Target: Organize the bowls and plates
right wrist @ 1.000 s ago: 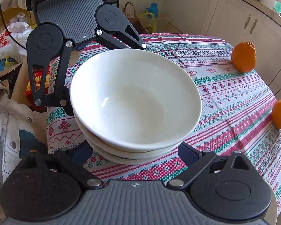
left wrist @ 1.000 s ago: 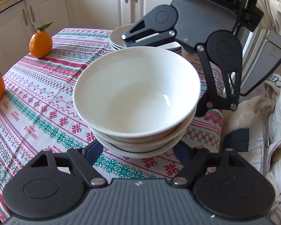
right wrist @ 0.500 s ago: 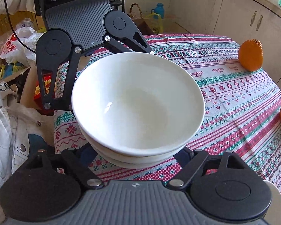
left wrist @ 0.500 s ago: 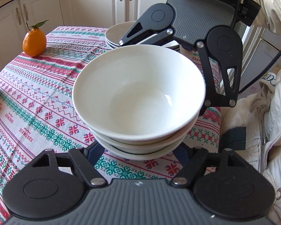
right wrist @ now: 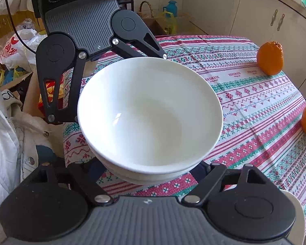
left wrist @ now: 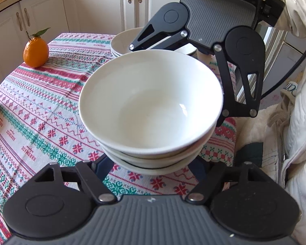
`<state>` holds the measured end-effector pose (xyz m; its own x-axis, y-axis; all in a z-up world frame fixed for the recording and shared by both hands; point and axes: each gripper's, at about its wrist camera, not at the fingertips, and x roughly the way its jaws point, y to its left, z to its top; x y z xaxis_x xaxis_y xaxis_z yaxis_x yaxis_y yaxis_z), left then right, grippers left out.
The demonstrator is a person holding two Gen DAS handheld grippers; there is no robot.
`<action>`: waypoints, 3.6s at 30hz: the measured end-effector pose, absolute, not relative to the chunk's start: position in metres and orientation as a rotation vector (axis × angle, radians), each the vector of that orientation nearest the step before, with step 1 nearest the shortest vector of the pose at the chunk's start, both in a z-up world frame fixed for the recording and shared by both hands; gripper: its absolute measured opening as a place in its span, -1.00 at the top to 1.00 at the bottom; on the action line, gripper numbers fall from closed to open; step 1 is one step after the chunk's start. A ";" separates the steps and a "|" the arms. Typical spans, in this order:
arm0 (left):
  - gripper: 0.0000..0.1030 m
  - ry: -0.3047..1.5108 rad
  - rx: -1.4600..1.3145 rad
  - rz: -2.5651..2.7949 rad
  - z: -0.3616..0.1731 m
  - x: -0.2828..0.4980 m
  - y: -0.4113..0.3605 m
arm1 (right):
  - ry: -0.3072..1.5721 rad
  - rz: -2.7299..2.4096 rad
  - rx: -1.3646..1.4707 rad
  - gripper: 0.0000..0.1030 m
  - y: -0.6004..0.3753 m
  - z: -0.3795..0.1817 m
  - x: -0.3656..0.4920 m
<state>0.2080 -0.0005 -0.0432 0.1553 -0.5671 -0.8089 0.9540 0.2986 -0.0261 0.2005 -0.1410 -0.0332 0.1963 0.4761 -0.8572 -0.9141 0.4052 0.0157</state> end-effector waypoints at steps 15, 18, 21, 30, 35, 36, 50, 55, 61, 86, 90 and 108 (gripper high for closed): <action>-0.52 0.733 0.611 -1.232 -0.009 0.212 -0.061 | 0.879 0.974 -0.546 -0.71 -0.206 0.002 0.198; -0.52 0.698 0.632 -1.244 -0.005 0.217 -0.079 | 0.864 0.939 -0.546 -0.71 -0.225 0.008 0.200; -0.52 0.667 0.649 -1.257 -0.002 0.223 -0.098 | 0.854 0.901 -0.546 -0.71 -0.244 0.011 0.204; -0.52 0.637 0.671 -1.294 -0.011 0.241 -0.151 | 0.870 0.816 -0.522 -0.72 -0.294 0.007 0.213; -0.51 0.647 0.672 -1.305 -0.020 0.251 -0.169 | 0.886 0.793 -0.495 -0.72 -0.313 -0.002 0.219; -0.51 0.650 0.673 -1.306 -0.023 0.252 -0.172 | 0.889 0.791 -0.490 -0.72 -0.316 -0.004 0.220; -0.51 0.695 0.655 -1.308 -0.040 0.269 -0.186 | 0.918 0.776 -0.444 -0.72 -0.332 -0.022 0.230; -0.50 0.692 0.653 -1.303 -0.042 0.269 -0.187 | 0.927 0.766 -0.439 -0.72 -0.332 -0.026 0.232; -0.62 0.634 0.657 -1.275 -0.039 0.259 -0.181 | 0.933 0.741 -0.433 -0.75 -0.332 -0.026 0.232; -0.99 0.586 0.211 -0.505 0.024 0.143 -0.104 | 0.771 -0.151 -0.047 -1.00 -0.281 0.030 0.106; -0.99 0.643 0.138 -0.450 0.029 0.139 -0.093 | 0.723 -0.224 -0.008 -1.00 -0.272 0.037 0.090; -0.98 0.636 0.102 -0.337 0.036 0.124 -0.084 | 0.662 -0.199 0.030 -1.00 -0.259 0.050 0.074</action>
